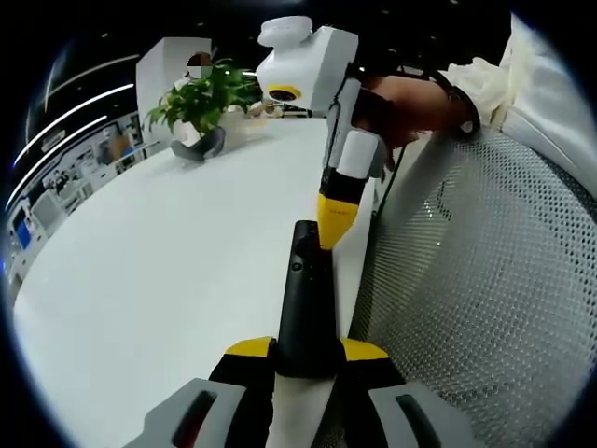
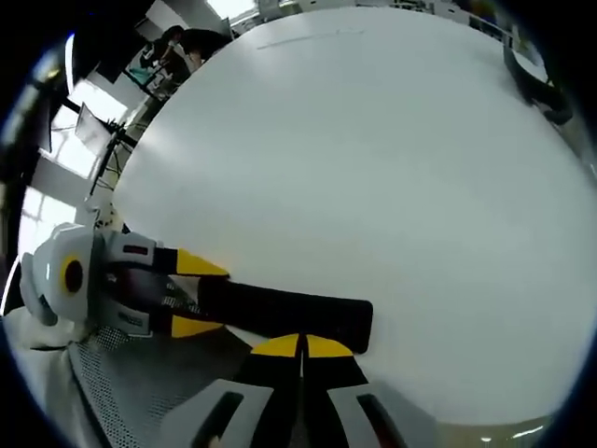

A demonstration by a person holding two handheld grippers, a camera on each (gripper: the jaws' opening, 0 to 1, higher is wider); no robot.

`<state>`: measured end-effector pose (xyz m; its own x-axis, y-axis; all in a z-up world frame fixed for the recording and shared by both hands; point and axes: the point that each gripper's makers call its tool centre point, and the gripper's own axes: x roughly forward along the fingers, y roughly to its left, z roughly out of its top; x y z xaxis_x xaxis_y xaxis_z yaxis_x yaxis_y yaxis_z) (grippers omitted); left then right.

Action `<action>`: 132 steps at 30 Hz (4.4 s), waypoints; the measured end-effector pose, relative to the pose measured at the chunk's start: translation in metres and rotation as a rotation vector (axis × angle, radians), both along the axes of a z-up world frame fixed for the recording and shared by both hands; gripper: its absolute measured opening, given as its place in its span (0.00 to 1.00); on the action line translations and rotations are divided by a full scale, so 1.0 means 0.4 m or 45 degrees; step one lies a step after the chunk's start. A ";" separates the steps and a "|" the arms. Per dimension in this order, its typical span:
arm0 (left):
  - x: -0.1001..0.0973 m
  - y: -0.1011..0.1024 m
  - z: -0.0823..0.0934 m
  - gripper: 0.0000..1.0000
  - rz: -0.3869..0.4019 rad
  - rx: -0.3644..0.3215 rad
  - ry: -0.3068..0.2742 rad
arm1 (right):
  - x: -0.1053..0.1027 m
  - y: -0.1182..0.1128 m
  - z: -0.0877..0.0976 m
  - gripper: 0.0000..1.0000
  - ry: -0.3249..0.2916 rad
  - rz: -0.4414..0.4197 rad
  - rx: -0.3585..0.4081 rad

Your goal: Press the specified remote control buttons in sequence, fully releasing each button before pressing the next.

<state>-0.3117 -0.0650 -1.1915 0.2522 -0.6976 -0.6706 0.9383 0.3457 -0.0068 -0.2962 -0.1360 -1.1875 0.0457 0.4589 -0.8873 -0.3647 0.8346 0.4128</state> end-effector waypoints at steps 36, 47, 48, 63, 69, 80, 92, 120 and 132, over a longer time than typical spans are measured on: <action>0.001 -0.003 -0.002 0.25 0.010 -0.002 0.003 | 0.032 0.024 0.006 0.00 -0.149 0.053 0.035; 0.001 -0.004 -0.002 0.24 0.012 -0.006 0.007 | 0.033 0.024 0.007 0.00 -0.148 0.049 0.039; 0.001 -0.004 -0.002 0.24 0.012 -0.006 0.007 | 0.033 0.024 0.006 0.00 -0.149 0.049 0.039; 0.001 -0.004 -0.001 0.24 0.013 -0.008 0.006 | 0.033 0.025 0.006 0.00 -0.164 0.070 0.035; 0.001 -0.004 -0.001 0.24 0.014 -0.006 0.006 | 0.033 0.024 0.007 0.00 -0.149 0.063 0.036; 0.000 -0.008 -0.001 0.24 0.005 -0.005 -0.001 | 0.032 0.022 0.006 0.00 -0.167 0.096 0.005; -0.010 -0.020 -0.001 0.24 -0.021 0.005 0.006 | 0.033 0.034 0.017 0.00 -0.186 0.113 0.030; -0.025 -0.034 -0.002 0.24 -0.062 -0.008 0.005 | 0.001 0.063 0.006 0.00 -0.197 0.257 0.022; -0.024 -0.034 -0.001 0.24 -0.052 -0.012 0.016 | 0.004 0.064 0.003 0.00 -0.216 0.256 0.012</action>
